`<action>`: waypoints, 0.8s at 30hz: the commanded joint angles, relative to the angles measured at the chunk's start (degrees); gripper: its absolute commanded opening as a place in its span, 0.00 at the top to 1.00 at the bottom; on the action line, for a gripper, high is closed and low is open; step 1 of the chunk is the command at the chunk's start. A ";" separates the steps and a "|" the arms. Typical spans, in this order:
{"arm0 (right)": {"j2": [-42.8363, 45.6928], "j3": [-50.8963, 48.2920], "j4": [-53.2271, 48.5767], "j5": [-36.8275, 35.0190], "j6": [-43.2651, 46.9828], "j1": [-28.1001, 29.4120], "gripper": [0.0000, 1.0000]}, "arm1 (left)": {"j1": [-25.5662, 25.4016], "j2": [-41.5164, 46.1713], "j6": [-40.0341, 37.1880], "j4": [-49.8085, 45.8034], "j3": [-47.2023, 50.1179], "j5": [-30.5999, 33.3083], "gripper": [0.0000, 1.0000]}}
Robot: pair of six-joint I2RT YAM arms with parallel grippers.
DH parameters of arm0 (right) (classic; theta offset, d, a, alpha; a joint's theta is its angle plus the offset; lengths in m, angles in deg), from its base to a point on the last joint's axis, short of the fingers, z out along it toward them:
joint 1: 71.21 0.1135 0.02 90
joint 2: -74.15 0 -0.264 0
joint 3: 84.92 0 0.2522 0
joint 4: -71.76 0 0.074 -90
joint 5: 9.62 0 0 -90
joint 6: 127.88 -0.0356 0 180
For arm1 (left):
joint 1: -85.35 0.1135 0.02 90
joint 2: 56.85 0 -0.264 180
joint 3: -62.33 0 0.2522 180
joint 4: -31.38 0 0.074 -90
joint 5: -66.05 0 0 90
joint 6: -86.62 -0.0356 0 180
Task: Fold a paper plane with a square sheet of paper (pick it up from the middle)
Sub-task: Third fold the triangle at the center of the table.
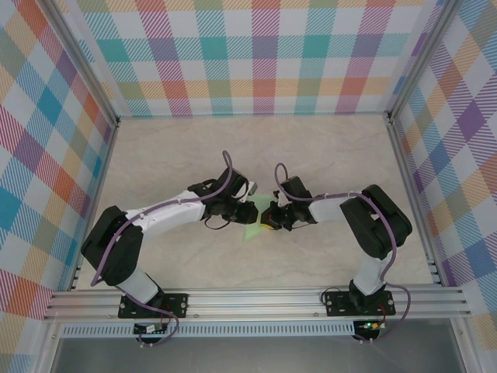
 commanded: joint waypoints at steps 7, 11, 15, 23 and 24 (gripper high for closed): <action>-2.13 -0.09 -2.74 -3.31 0.50 0.00 0.97 | 0.49 -6.03 6.83 4.57 2.28 -9.21 0.86; -2.01 -0.26 -2.84 -3.45 0.39 -0.01 0.97 | 0.45 -8.45 6.26 4.56 1.28 -10.96 0.85; -2.27 -0.15 -2.74 -3.51 0.43 -0.05 0.96 | 0.43 -10.47 5.14 3.35 0.36 -10.12 0.85; -2.42 0.14 -3.48 -3.34 0.82 -0.01 0.96 | 0.47 -11.42 3.32 1.33 0.39 -5.38 0.87; -2.47 0.14 -3.51 -3.40 0.86 -0.01 0.96 | 0.54 -11.52 3.24 1.18 0.34 -5.06 0.88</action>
